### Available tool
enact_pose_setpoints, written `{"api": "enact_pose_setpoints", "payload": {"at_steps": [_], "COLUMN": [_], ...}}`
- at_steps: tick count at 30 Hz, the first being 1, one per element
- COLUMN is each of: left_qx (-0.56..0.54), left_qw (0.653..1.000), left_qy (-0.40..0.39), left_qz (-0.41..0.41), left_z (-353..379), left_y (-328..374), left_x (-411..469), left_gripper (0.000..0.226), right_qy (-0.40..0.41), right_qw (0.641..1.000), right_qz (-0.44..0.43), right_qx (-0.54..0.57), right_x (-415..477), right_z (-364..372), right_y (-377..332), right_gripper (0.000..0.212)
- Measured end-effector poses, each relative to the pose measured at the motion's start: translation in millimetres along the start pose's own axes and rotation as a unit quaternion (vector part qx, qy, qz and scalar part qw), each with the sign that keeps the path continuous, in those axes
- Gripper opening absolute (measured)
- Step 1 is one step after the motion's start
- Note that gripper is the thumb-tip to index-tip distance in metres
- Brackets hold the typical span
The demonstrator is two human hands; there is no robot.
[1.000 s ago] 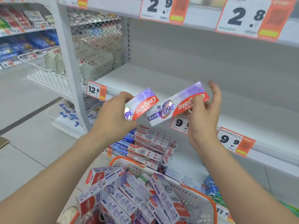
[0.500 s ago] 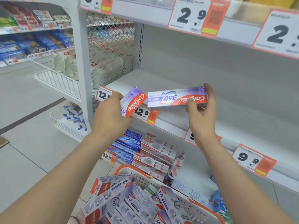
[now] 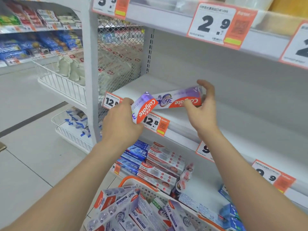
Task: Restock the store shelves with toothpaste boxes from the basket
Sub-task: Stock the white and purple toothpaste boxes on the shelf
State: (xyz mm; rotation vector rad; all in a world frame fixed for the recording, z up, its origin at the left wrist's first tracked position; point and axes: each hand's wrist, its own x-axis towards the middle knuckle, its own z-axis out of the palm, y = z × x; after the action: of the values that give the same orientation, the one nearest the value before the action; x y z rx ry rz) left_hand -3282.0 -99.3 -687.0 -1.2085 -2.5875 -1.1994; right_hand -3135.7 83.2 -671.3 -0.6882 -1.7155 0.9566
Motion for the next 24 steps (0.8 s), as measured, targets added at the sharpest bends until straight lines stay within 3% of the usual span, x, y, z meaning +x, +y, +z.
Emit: {"api": "enact_pose_setpoints", "payload": {"at_steps": [2, 4, 6, 7, 8, 11, 13, 15, 18, 21, 24], "left_qx": [0.002, -0.001, 0.003, 0.007, 0.012, 0.021, 0.027, 0.032, 0.042, 0.038, -0.003], "left_qw": [1.0, 1.0, 1.0, 1.0, 1.0, 1.0, 0.999, 0.999, 0.999, 0.999, 0.999], "left_qy": [0.003, 0.0, -0.005, -0.007, -0.011, -0.018, -0.021, -0.024, -0.012, -0.005, -0.021], "left_qz": [0.0, 0.002, 0.005, 0.007, 0.011, 0.015, 0.007, -0.01, -0.027, -0.024, -0.05], "left_z": [0.0, 1.5, 3.3, 4.4, 5.0, 3.5, 0.6, -2.7, -8.3, -11.4, -10.4], "left_y": [-0.5, 1.4, 2.7, 3.0, 3.3, 4.5, 4.4, 3.6, 0.2, -2.2, 1.9], "left_x": [0.7, -0.5, -2.6, -3.8, -5.1, -7.3, -7.9, -8.2, -7.1, -6.3, -6.9], "left_gripper": [0.039, 0.04, 0.041, 0.041, 0.041, 0.042, 0.042, 0.045, 0.052, 0.057, 0.061], "right_qy": [0.023, 0.127, 0.2, 0.193, 0.157, -0.066, -0.177, -0.232, -0.268, -0.218, -0.163], "right_qw": [0.999, 0.99, 0.977, 0.974, 0.968, 0.916, 0.875, 0.846, 0.854, 0.859, 0.802], "right_qz": [0.003, -0.024, -0.073, -0.098, -0.124, -0.135, -0.119, -0.107, -0.068, -0.004, 0.099], "right_qx": [0.026, 0.05, -0.002, -0.064, -0.148, -0.371, -0.434, -0.469, -0.44, -0.464, -0.566], "right_x": [-2.5, -1.6, 3.0, 7.7, 14.1, 27.1, 28.1, 25.9, 22.0, 15.1, -1.1], "right_z": [-1.5, -0.8, 1.9, 2.9, 4.1, 15.5, 30.0, 40.5, 42.1, 23.6, -1.3], "right_y": [-3.0, -10.7, -17.8, -19.4, -18.6, -17.2, -14.9, -11.8, -10.6, -15.4, -12.7], "right_gripper": [0.065, 0.058, 0.046, 0.041, 0.039, 0.044, 0.04, 0.037, 0.043, 0.066, 0.055]}}
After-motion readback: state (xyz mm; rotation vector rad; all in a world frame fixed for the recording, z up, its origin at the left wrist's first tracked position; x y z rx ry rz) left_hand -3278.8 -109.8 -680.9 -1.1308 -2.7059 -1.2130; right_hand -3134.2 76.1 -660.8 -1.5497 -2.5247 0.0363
